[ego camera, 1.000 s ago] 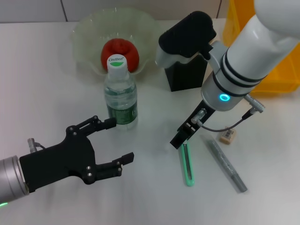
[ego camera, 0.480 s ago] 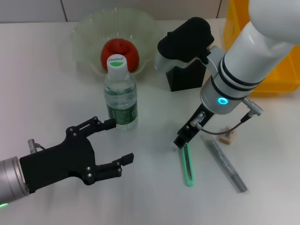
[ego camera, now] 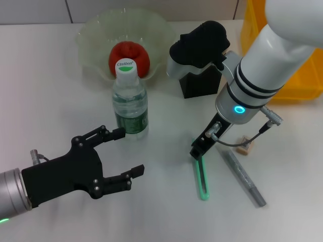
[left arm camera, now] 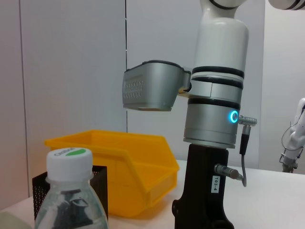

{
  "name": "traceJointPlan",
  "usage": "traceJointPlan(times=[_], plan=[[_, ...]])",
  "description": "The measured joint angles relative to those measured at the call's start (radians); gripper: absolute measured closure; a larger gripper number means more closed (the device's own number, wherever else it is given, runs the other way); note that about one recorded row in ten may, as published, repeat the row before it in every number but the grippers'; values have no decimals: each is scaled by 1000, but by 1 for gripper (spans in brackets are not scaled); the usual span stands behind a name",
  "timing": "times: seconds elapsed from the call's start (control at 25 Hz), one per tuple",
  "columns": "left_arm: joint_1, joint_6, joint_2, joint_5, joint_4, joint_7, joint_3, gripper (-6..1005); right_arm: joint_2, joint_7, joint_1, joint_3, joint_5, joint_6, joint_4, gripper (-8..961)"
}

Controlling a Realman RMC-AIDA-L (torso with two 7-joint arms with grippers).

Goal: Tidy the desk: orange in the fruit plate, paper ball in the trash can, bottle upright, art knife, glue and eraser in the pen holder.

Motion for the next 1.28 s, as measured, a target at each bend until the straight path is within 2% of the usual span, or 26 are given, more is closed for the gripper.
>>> traceJointPlan(times=[1.0, 1.28], plan=[[-5, 1, 0, 0, -2, 1, 0, 139, 0, 2, 2, 38, 51, 29, 36, 566], [-5, -1, 0, 0, -3, 1, 0, 139, 0, 1, 29, 41, 55, 35, 81, 569]])
